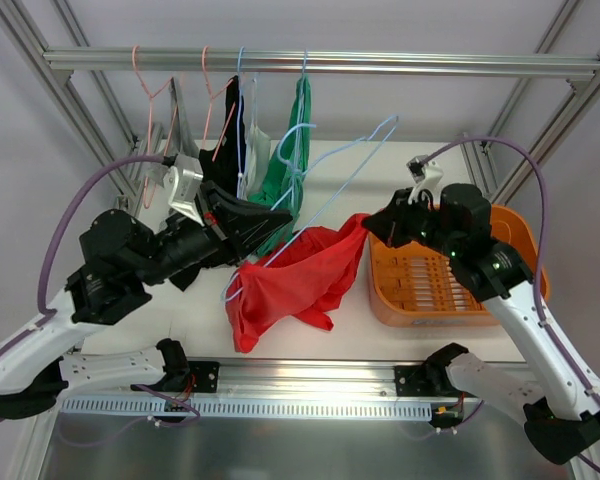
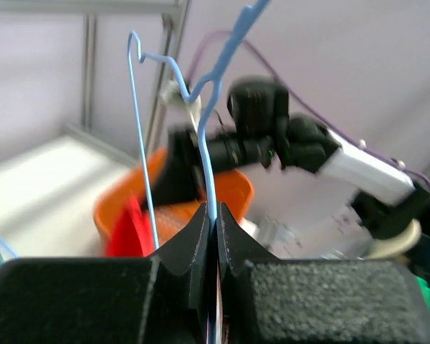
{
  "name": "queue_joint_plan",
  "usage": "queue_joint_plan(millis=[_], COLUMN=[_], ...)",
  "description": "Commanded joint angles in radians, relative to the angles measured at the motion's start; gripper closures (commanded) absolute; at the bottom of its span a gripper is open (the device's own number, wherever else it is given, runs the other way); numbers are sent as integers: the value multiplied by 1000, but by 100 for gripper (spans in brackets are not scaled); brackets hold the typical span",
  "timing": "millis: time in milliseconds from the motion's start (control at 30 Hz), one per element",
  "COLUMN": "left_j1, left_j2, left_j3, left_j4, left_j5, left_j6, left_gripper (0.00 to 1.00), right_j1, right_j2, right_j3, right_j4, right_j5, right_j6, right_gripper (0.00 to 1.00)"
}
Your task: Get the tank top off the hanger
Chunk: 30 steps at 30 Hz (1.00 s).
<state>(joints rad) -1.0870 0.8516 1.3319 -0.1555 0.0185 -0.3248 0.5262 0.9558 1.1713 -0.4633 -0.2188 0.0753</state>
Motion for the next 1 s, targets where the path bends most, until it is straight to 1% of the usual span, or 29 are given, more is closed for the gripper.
queue_joint_plan(millis=[0,33,100,133,167,200,233,267,333,367,400,467,533,600,667,733,767,800,833,867,900,933,967], left_j1=[-5,-5,-5,-5,-5,-5,-5,-5,-5,-5,-5,-5,-5,-5,-5,-26,-33,-36,-37,-48,-57,-68,-86], left_j2=[85,104,177,205,233,285,308,329,387,409,450,481,510,521,535,518,508,480,466,443,393,364,330], left_j3=[-81,-97,-114,-109,-106,-103,-108,-118,-170,-192,-232,-253,-235,-202,-175,-192,-200,-220,-232,-247,-272,-281,-292], left_j4=[477,555,684,777,819,862,963,1025,1169,1341,1437,1633,1648,1586,1582,1581,1574,1562,1530,1504,1470,1355,1285], left_j5=[47,60,73,67,66,64,40,40,26,17,6,-11,-11,-51,-71,-64,-80,-104,-126,-153,-193,-281,-313], left_j6=[225,292,372,397,459,484,504,560,602,639,651,662,682,699,717,756,771,764,754,716,686,646,553], left_gripper=[100,100,100,100,100,100,100,100,100,100,100,100,100,100,100,100,100,100,100,100,100,100,100], right_j1=[1,9,21,43,55,72,101,115,156,169,179,208,224,231,244,261,264,267,268,270,270,270,270], right_j2=[-103,-144,-176,-190,-213,-221,-229,-233,-232,-230,-223,-216,-210,-203,-177,-155,-152,-147,-146,-143,-146,-149,-163], right_j3=[-71,-90,-137,-153,-166,-182,-224,-246,-297,-349,-370,-415,-439,-464,-464,-469,-469,-469,-463,-457,-452,-438,-430], right_j4=[120,141,150,152,155,155,175,189,222,265,279,285,285,276,224,215,218,216,216,216,215,204,193], right_j5=[-207,-255,-296,-313,-326,-324,-323,-327,-327,-326,-320,-274,-245,-209,-156,-139,-126,-122,-117,-113,-108,-99,-71], right_j6=[104,118,145,153,159,179,194,207,254,268,277,279,277,264,250,228,227,222,219,216,213,202,193], right_gripper=[100,100,100,100,100,100,100,100,99,98,96,97,99,100,99,84,80,78,73,65,41,23,2])
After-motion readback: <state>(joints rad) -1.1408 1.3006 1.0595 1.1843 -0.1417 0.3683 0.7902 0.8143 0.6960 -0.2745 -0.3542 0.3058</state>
